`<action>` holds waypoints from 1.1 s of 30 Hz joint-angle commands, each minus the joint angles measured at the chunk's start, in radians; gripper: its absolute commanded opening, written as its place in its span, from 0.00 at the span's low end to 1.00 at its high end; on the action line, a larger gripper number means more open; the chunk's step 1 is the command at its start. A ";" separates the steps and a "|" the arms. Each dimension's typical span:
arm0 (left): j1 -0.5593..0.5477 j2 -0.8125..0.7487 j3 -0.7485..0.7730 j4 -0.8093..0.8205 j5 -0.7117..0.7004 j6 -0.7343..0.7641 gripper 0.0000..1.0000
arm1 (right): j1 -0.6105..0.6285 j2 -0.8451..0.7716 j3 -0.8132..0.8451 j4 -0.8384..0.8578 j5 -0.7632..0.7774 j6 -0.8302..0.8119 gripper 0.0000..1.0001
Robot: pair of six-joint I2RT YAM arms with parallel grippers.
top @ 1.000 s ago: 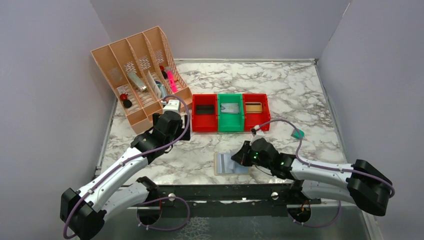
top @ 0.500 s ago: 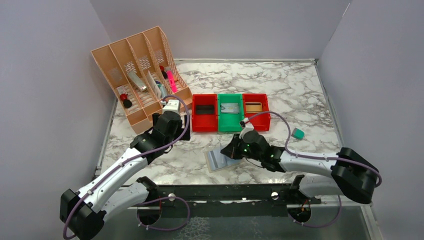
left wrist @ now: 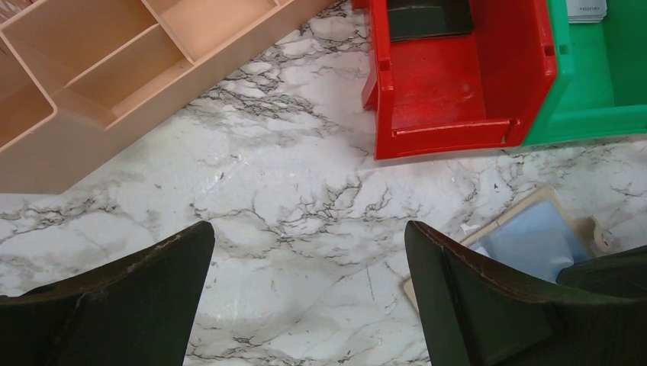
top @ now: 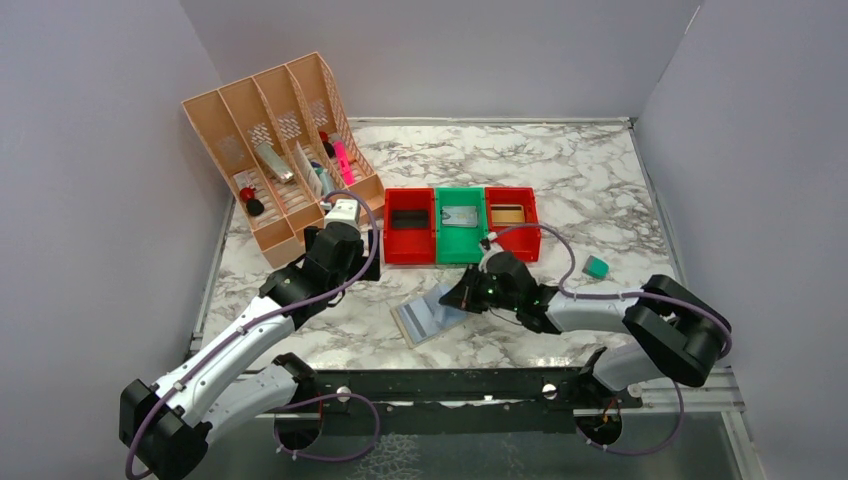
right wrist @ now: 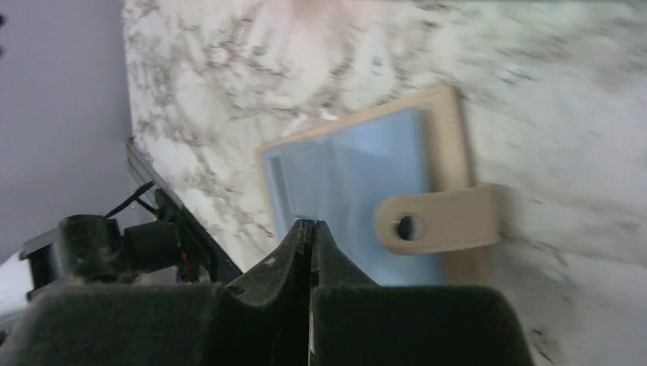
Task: Take the credit cards out of the card holder
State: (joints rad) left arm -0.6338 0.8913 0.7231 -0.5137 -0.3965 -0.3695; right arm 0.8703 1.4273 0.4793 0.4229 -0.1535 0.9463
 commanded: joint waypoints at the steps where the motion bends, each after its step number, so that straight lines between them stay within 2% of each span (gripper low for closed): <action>1: 0.007 0.000 -0.007 0.009 0.000 0.004 0.99 | -0.036 -0.001 -0.115 0.101 -0.053 0.108 0.06; 8: 0.006 0.018 -0.003 0.009 0.005 0.010 0.99 | -0.073 -0.071 -0.155 -0.007 0.034 0.105 0.10; 18: 0.008 0.020 -0.004 0.008 0.007 0.011 0.99 | -0.083 -0.241 -0.062 -0.298 0.141 -0.051 0.30; 23: 0.008 0.020 -0.003 0.009 0.010 0.009 0.99 | -0.083 -0.320 -0.007 -0.294 0.024 -0.202 0.33; 28: 0.008 0.024 -0.001 0.008 0.015 0.009 0.99 | -0.071 -0.231 0.058 -0.231 -0.191 -0.261 0.33; 31: 0.008 0.022 -0.001 0.007 0.012 0.009 0.99 | -0.009 -0.112 0.132 -0.287 -0.202 -0.292 0.33; 33: 0.008 0.019 -0.002 0.007 0.010 0.009 0.99 | 0.048 -0.046 0.183 -0.386 -0.119 -0.295 0.32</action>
State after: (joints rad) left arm -0.6338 0.9138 0.7231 -0.5137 -0.3962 -0.3687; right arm 0.8349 1.2770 0.5804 0.1635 -0.2672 0.7120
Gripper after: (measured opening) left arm 0.987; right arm 0.328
